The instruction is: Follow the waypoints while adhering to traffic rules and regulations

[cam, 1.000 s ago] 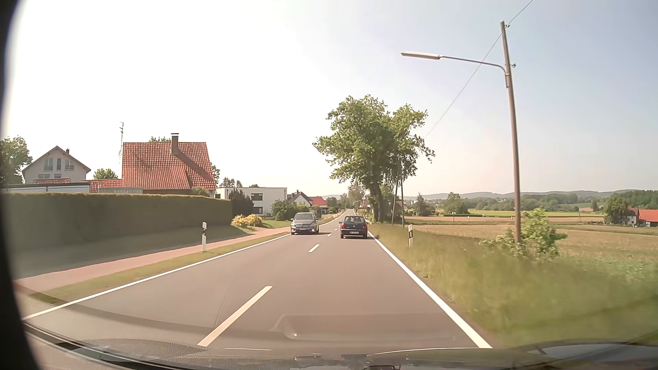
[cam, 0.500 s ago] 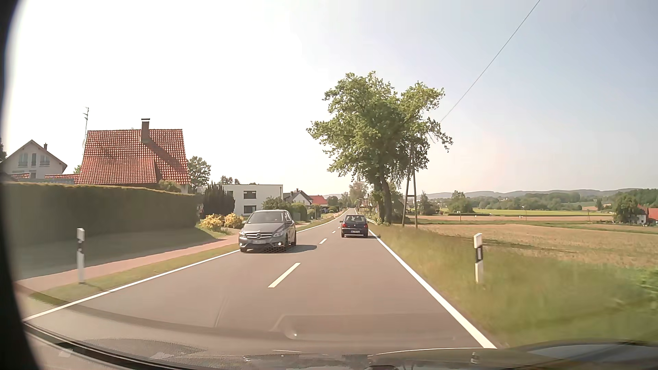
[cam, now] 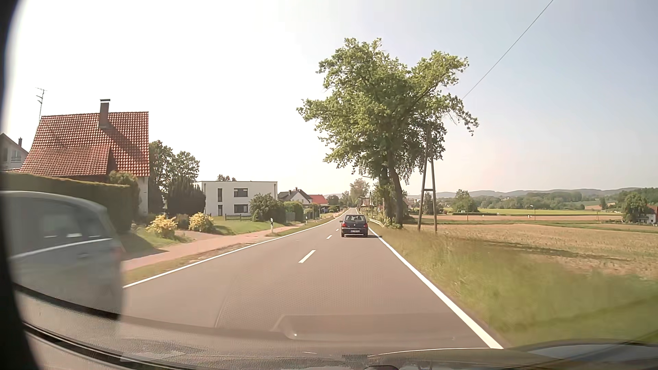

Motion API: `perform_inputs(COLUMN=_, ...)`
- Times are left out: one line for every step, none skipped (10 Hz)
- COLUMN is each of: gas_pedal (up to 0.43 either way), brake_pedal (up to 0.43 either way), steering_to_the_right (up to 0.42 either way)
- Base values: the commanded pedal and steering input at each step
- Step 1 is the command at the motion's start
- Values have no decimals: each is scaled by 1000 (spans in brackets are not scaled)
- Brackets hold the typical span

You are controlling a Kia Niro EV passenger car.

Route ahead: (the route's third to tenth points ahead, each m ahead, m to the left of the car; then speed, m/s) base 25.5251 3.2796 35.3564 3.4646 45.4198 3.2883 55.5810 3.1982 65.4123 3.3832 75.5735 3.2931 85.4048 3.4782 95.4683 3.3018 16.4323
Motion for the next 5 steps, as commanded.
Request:
perform_inputs(gas_pedal=169, brake_pedal=0, steering_to_the_right=-2)
perform_inputs(gas_pedal=169, brake_pedal=0, steering_to_the_right=-2)
perform_inputs(gas_pedal=169, brake_pedal=0, steering_to_the_right=-1)
perform_inputs(gas_pedal=169, brake_pedal=0, steering_to_the_right=-1)
perform_inputs(gas_pedal=169, brake_pedal=0, steering_to_the_right=-1)
